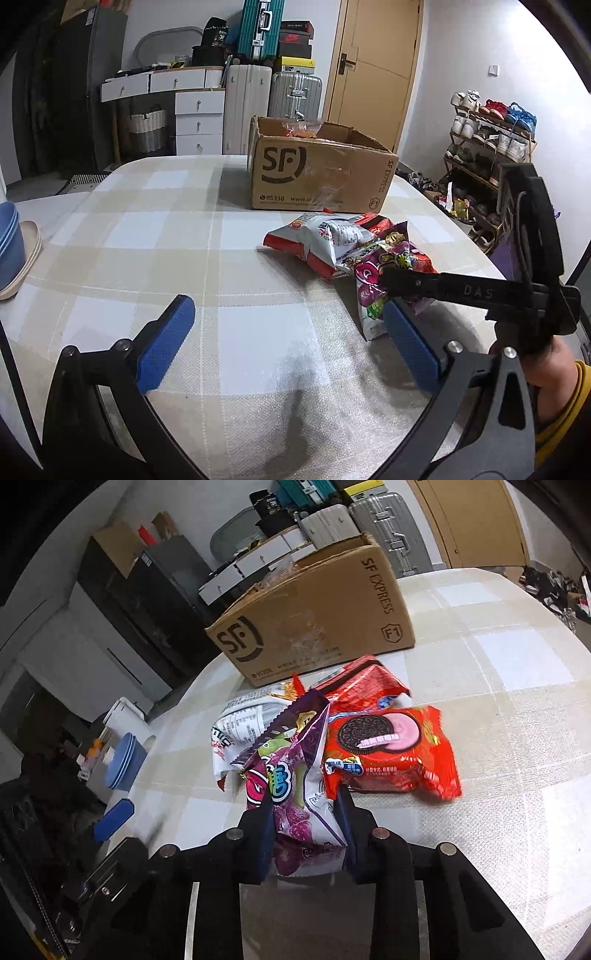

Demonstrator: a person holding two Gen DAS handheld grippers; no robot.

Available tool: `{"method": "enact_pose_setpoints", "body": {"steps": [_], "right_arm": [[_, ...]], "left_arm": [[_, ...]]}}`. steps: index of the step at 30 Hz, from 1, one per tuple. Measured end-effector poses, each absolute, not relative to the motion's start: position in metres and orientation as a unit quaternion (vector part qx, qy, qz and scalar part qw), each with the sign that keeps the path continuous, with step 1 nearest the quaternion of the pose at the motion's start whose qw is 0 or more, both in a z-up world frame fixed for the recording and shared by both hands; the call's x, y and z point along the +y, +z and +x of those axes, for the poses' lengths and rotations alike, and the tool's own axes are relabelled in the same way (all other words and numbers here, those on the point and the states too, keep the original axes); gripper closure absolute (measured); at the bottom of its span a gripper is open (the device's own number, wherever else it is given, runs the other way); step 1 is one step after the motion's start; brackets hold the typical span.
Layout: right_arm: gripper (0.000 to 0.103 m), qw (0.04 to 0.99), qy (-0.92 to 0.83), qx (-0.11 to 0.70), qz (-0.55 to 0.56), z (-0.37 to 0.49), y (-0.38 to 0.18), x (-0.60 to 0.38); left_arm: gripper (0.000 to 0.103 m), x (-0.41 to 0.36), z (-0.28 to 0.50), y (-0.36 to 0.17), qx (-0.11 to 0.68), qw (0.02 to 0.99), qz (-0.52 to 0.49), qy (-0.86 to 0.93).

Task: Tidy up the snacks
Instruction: 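Grasp the purple candy bag with the right gripper and lift it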

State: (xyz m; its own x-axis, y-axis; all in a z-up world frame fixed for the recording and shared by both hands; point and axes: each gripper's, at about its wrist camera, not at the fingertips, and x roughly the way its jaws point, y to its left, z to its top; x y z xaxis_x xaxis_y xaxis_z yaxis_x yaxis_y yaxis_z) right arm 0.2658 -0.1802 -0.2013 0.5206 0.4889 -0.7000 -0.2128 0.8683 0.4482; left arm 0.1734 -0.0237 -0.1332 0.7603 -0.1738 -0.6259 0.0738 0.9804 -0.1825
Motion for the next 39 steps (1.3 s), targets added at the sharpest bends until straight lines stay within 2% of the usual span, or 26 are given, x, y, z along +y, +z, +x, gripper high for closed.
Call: {"method": "enact_pose_setpoints", "body": {"steps": [11,16,26,34,39], "right_arm": [[0.073,0.818,0.261,0.438,0.267,0.237,-0.203,-0.205],[0.073,0.824,0.235,0.473,0.203,0.229,-0.203,-0.193],[0.073,0.848,0.210,0.478,0.090,0.206,-0.190,-0.155],[0.075,0.843,0.237,0.466,0.124,0.191,-0.189,-0.155],[0.075,0.853,0.259,0.422,0.167,0.179,-0.166,-0.177]], "left_arm": [[0.001,-0.023,0.169,-0.133,0.336,0.937,-0.074,-0.064],[0.001,-0.023,0.167,-0.133,0.334,0.938,-0.074,-0.061],[0.001,-0.022,0.165,-0.133,0.329,0.940,-0.074,-0.055],[0.001,-0.021,0.163,-0.133,0.331,0.939,-0.079,-0.052],[0.001,-0.019,0.161,-0.132,0.325,0.940,-0.086,-0.055]]}}
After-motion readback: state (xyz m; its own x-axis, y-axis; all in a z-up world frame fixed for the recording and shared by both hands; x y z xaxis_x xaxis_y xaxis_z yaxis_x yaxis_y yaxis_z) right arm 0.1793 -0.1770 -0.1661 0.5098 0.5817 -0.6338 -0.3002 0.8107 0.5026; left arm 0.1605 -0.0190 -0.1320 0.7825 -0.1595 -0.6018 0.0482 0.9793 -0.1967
